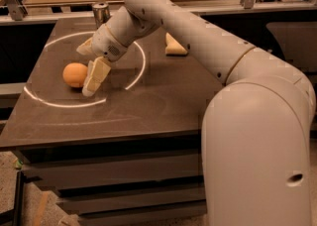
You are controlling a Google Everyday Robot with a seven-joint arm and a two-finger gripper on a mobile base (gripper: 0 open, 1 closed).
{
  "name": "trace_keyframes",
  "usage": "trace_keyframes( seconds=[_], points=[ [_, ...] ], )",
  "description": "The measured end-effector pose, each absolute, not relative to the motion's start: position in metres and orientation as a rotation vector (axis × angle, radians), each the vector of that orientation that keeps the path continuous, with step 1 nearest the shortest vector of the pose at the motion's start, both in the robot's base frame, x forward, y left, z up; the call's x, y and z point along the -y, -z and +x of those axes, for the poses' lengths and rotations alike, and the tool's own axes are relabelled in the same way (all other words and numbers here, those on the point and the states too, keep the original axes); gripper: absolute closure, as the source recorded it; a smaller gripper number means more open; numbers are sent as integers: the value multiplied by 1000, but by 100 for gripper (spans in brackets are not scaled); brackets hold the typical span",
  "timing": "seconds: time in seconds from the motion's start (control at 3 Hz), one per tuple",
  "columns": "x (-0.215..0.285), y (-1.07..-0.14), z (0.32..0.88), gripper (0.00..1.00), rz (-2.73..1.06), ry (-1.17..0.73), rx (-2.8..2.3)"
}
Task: Pick orange
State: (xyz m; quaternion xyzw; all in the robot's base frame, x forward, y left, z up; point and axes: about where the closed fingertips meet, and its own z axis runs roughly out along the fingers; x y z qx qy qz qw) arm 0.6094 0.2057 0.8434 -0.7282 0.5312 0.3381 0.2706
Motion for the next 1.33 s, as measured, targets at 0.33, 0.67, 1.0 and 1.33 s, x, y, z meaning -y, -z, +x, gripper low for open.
trace_keyframes(
  seconds=[0.33, 0.67, 1.0, 1.33],
  points=[
    [-211, -841, 607, 19, -1987, -937, -1413],
    [-212, -840, 606, 41, -2008, -941, -1404],
    [-209, -840, 605, 65, -2010, -939, -1400],
    [-203, -856, 607, 88, -1921, -989, -1385]
  ],
)
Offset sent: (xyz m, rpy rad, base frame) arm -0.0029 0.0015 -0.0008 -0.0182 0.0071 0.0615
